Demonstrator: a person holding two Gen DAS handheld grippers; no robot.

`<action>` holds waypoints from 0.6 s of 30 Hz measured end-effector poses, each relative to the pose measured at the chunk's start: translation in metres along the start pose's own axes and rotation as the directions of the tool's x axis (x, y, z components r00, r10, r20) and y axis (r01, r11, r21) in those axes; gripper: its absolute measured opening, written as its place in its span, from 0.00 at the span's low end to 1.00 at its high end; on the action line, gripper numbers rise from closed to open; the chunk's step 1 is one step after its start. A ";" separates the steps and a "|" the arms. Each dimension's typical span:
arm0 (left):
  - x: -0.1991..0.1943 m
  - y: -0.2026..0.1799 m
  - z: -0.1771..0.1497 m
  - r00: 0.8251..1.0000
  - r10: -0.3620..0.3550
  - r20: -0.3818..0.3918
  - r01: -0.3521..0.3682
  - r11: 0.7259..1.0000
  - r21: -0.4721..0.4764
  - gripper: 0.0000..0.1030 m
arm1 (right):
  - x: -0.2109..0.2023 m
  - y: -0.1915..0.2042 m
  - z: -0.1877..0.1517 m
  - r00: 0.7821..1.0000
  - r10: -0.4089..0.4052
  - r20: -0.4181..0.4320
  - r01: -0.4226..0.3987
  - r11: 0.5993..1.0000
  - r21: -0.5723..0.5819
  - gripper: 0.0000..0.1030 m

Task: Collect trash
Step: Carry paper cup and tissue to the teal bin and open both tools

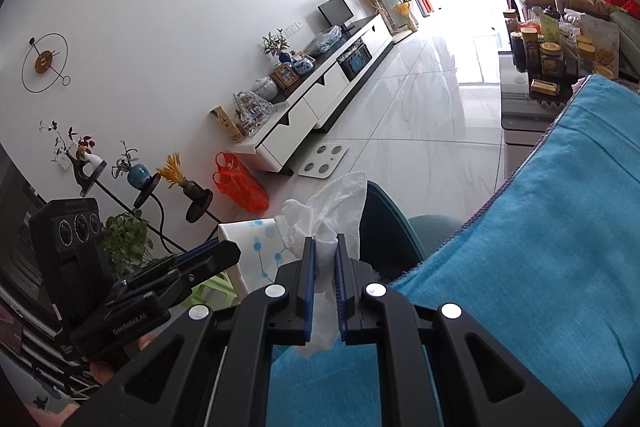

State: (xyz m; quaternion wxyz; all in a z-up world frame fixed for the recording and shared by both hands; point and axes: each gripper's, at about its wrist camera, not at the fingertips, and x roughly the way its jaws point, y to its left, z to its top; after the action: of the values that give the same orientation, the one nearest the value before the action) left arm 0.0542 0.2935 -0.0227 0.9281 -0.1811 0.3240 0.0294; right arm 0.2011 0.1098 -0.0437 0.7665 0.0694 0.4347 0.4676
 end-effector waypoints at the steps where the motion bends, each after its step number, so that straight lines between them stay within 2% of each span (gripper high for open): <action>1: 0.003 0.001 0.001 1.000 0.004 -0.005 -0.004 1.000 -0.004 0.22 | 0.005 0.001 0.001 1.000 -0.001 -0.006 0.001 1.000 0.002 0.08; 10: 0.033 0.008 -0.002 0.997 0.051 -0.059 -0.052 0.998 -0.026 0.23 | 0.039 0.001 0.002 0.997 -0.035 -0.073 0.036 0.999 0.013 0.09; 18: 0.054 0.015 -0.006 0.995 0.063 -0.082 -0.069 0.996 -0.065 0.29 | 0.049 0.001 0.004 0.994 -0.052 -0.093 0.056 0.998 0.039 0.18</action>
State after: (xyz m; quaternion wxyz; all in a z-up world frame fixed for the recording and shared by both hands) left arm 0.0910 0.3023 -0.0651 0.9062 -0.2028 0.3657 0.0638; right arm 0.2125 0.1496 -0.0709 0.7565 0.0519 0.4807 0.4404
